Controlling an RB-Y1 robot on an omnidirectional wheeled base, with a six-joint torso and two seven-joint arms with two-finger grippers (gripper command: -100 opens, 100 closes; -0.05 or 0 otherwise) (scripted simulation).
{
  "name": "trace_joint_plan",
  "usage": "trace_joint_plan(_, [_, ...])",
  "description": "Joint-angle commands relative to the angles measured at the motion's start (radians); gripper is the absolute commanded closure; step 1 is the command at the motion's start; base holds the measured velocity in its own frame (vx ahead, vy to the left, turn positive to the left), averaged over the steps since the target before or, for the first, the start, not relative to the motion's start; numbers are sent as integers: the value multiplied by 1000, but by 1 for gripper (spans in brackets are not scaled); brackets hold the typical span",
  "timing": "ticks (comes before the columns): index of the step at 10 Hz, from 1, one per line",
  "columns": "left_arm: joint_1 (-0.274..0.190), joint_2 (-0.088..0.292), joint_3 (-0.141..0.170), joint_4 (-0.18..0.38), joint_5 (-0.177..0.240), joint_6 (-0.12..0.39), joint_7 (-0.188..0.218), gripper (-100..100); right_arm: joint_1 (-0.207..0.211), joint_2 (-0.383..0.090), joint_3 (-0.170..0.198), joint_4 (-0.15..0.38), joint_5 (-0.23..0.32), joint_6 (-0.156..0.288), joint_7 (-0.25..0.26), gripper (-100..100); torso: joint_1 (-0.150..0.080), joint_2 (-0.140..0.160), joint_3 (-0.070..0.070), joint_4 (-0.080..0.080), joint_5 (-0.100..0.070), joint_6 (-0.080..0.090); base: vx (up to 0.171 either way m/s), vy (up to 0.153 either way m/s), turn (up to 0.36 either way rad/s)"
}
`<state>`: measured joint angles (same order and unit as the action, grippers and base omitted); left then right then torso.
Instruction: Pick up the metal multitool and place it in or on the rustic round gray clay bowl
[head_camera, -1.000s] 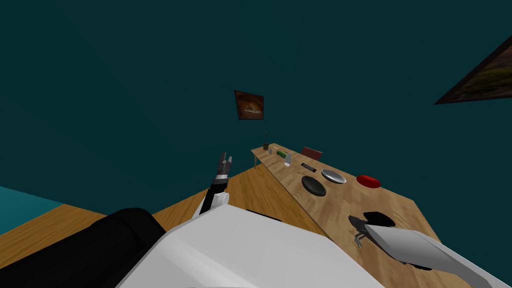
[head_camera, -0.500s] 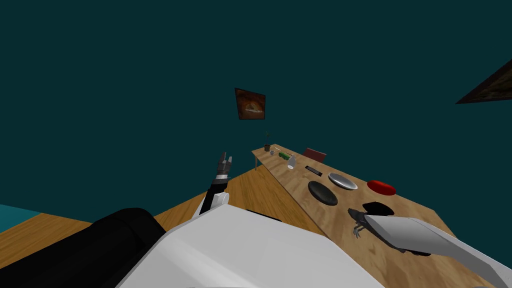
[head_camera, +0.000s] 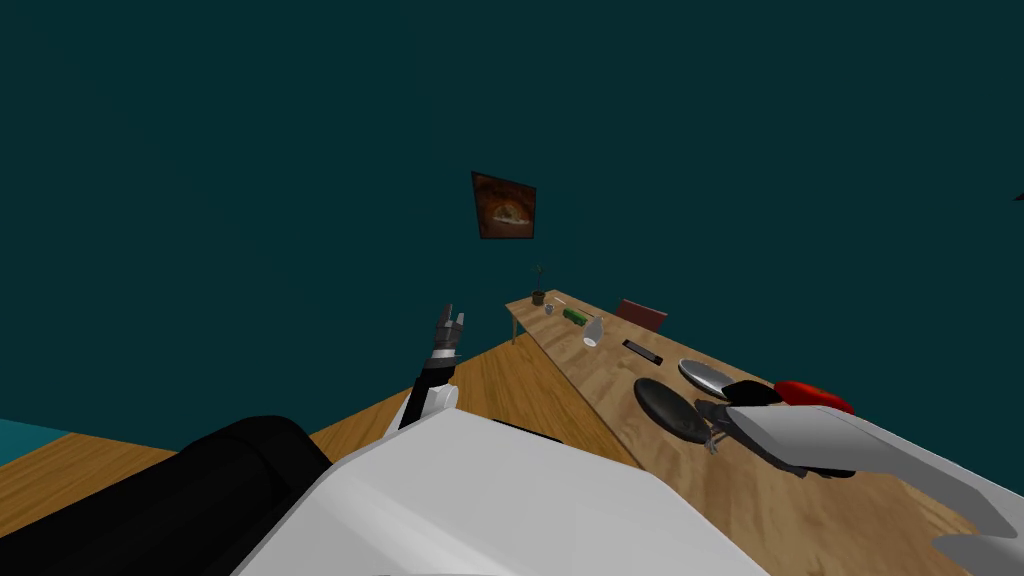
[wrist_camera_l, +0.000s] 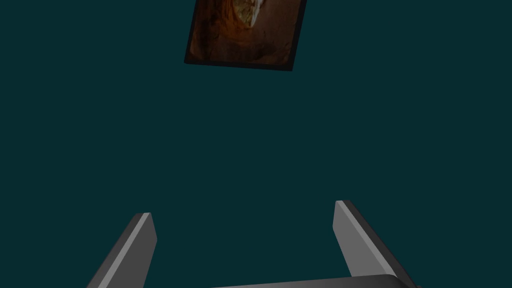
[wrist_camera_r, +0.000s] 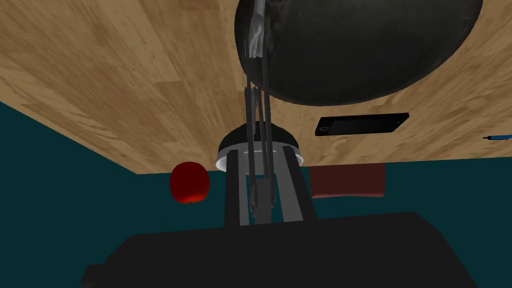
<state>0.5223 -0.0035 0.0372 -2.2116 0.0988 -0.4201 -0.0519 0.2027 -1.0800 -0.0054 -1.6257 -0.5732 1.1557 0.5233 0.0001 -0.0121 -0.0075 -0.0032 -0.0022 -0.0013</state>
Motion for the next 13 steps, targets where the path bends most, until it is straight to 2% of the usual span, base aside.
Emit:
trace_joint_plan(1, [0, 0, 0, 0, 0, 0, 0, 0, -20, -29, 1, -20, -14, 33, -11, 100, 0, 0, 0, 0, 0, 0, 109, 17, 61])
trace_joint_plan(3, [0, 0, 0, 0, 0, 0, 0, 0, -46, -58, 4, -36, -26, 63, -23, 100, -1, 0, 0, 0, 0, 0, 107, 5, 72])
trace_joint_plan(4, [0, 0, 0, 0, 0, 0, 0, 0, -32, -50, 0, -36, -23, 51, -21, 100, -1, 0, 0, 0, 0, 0, 51, -3, 27])
trace_joint_plan(5, [0, 0, 0, 0, 0, 0, 0, 0, -35, -52, -1, -37, -23, 53, -22, -100, -2, 3, 1, 0, -1, 1, 11, 0, 2])
trace_joint_plan(9, [0, 0, 0, 0, 0, 0, 0, 0, -35, -52, -1, -37, -23, 53, -22, -100, -3, 8, 4, 1, -1, 2, 1, 0, 0])
trace_joint_plan(10, [0, 0, 0, 0, 0, 0, 0, 0, -35, -52, -1, -37, -23, 53, -22, 0, -3, 8, 4, 1, -1, 2, 0, 0, 0])
trace_joint_plan(11, [0, 0, 0, 0, 0, 0, 0, 0, -40, -83, -22, -76, -54, 91, -23, -100, -3, 8, 4, 1, -1, 2, 3, -3, -67])
trace_joint_plan(13, [0, 0, 0, 0, 0, 0, 0, 0, -45, -113, -43, -114, -85, 128, -24, -100, -3, 8, 4, 1, -1, 2, 5, -3, -81])
